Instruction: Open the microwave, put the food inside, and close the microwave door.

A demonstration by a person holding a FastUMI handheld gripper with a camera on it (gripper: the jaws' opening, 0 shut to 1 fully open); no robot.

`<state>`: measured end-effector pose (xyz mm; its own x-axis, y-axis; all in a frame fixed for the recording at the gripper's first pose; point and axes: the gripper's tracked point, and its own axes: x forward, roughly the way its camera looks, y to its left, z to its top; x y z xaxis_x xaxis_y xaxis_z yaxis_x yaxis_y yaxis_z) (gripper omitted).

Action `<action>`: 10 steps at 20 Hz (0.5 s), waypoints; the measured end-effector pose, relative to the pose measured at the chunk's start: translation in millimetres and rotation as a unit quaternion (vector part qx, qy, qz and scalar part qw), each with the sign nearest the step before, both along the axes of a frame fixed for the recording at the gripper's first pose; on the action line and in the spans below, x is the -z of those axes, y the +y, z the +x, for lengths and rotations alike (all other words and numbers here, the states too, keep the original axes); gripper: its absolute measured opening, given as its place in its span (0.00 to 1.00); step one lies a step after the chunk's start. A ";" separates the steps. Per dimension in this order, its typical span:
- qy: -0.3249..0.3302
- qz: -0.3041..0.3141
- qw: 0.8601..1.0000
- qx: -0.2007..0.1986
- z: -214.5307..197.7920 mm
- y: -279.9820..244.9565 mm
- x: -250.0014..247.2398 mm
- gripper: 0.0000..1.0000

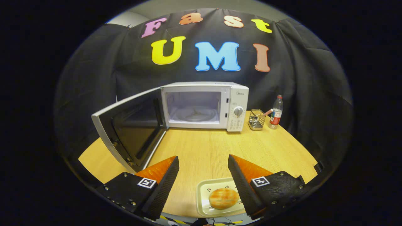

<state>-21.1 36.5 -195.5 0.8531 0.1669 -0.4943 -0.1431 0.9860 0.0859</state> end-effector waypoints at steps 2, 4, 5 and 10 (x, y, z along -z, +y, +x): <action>0.030 -0.007 1.000 0.007 -5.6 -9.4 22.1 0.95; 0.060 -0.014 0.998 0.013 -13.2 -18.1 42.9 0.95; 0.073 -0.018 0.997 0.014 -16.9 -21.7 52.0 0.95; 0.124 -0.036 0.992 0.011 -29.2 -30.3 84.1 0.95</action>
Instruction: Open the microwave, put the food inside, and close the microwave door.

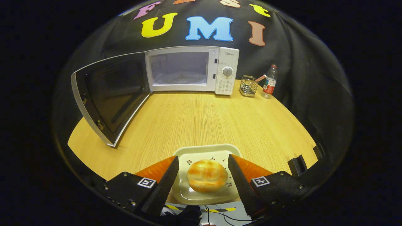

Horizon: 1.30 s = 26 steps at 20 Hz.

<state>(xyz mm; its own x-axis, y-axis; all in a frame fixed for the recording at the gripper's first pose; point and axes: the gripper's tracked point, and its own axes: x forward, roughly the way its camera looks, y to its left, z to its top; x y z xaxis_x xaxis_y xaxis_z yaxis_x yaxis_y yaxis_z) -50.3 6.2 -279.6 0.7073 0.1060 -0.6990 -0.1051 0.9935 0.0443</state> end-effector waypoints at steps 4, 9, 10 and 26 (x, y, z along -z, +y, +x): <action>0.029 -0.013 0.999 0.004 -3.8 -5.0 23.1 0.95; 0.059 -0.024 0.998 0.004 -10.5 -5.7 41.4 0.95; 0.061 -0.025 0.998 0.005 -9.0 -6.6 42.9 0.95; -0.023 0.086 0.996 0.030 32.2 33.2 -36.7 0.77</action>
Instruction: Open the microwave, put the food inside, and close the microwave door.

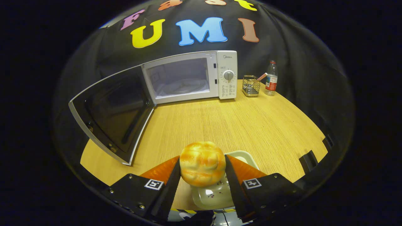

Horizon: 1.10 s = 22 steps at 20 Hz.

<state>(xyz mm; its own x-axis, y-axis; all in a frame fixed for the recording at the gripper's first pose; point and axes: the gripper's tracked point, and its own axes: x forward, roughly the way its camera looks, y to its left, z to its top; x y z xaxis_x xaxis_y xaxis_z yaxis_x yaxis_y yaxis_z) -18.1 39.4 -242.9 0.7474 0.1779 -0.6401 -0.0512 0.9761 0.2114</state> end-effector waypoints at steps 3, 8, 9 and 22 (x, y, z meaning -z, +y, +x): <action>-0.029 0.026 0.999 0.004 21.9 10.1 -23.8 0.77; -0.064 0.055 0.996 -0.010 57.5 28.6 -49.5 0.77; -0.071 0.064 0.995 -0.010 66.1 31.9 -54.4 0.77; -0.108 0.152 0.982 -0.008 177.7 66.5 -74.8 0.77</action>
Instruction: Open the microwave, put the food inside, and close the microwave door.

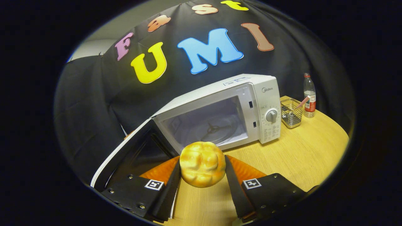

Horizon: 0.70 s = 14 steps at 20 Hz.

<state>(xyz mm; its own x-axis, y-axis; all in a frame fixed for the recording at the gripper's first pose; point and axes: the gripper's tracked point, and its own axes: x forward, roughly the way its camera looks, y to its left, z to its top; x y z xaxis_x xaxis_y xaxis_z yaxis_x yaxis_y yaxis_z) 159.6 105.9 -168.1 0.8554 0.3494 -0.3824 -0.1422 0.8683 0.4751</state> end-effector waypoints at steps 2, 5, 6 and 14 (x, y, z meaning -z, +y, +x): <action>0.000 0.017 1.000 0.004 15.7 1.4 3.9 0.77; -0.004 0.038 0.999 0.011 37.0 6.2 9.3 0.77; -0.007 0.047 0.999 0.015 44.1 7.8 9.6 0.77; -0.027 0.104 0.993 0.042 95.2 35.3 21.7 0.77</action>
